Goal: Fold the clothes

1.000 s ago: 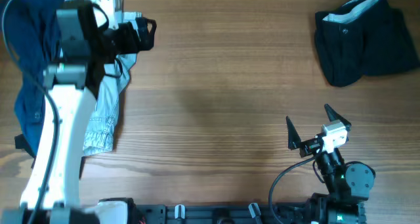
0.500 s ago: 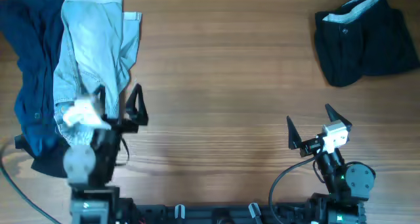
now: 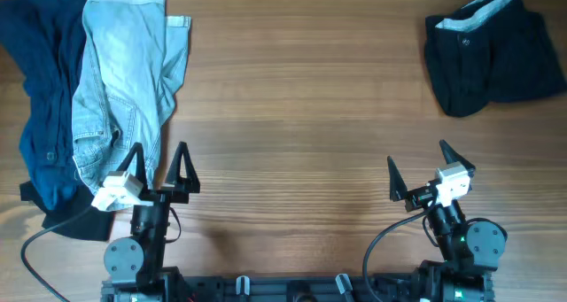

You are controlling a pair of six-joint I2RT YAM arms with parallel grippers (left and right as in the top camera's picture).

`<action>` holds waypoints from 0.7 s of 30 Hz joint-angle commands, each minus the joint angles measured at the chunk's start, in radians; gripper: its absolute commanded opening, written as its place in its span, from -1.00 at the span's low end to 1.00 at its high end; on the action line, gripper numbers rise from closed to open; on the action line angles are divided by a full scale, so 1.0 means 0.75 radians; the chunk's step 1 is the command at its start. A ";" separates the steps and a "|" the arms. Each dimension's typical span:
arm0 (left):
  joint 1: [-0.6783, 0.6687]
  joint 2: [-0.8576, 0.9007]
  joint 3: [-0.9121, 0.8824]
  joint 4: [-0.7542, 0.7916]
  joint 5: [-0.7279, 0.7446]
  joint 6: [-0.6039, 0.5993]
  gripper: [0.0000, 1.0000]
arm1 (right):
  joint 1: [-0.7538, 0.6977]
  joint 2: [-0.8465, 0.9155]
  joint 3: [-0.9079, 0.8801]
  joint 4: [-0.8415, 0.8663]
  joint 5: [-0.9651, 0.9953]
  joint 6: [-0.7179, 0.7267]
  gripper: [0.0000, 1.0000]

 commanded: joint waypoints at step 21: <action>0.009 -0.020 -0.013 -0.316 -0.047 -0.006 1.00 | -0.001 -0.011 -0.010 0.005 0.004 0.019 1.00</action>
